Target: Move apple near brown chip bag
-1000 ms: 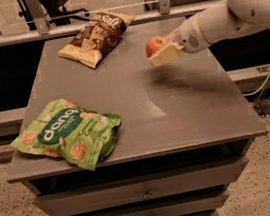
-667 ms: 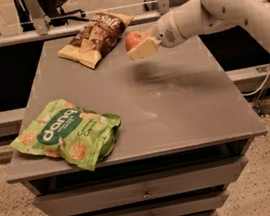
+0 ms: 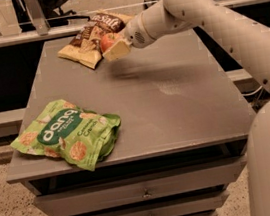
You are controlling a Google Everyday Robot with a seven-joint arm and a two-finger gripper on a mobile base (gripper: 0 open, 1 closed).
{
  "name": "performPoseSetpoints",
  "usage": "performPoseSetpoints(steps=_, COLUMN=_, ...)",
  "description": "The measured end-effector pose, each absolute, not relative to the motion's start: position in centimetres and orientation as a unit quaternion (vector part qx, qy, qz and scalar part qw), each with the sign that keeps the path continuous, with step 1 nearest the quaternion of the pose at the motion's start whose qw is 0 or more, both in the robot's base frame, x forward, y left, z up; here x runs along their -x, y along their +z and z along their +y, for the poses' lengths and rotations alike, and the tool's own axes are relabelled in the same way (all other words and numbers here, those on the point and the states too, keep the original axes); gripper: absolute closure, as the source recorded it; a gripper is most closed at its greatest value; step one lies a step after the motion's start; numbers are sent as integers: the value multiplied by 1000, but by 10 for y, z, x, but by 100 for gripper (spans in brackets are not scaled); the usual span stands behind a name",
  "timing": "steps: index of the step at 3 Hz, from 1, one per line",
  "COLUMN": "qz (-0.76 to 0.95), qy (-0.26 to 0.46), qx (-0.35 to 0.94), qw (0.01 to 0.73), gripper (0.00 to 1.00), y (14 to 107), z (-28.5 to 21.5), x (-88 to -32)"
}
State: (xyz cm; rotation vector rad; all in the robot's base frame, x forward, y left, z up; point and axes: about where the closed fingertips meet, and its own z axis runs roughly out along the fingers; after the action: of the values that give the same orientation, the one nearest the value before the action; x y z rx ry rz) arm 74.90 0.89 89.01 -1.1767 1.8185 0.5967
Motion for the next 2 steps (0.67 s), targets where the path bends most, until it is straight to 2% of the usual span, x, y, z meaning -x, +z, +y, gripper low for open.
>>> performPoseSetpoints(steps=1, qz=730, qy=232, qx=481, qw=425, gripper=100, y=876, z=25, x=-760)
performPoseSetpoints(steps=2, qz=734, qy=222, qx=489, qw=417, gripper=87, y=866, z=34, x=-769)
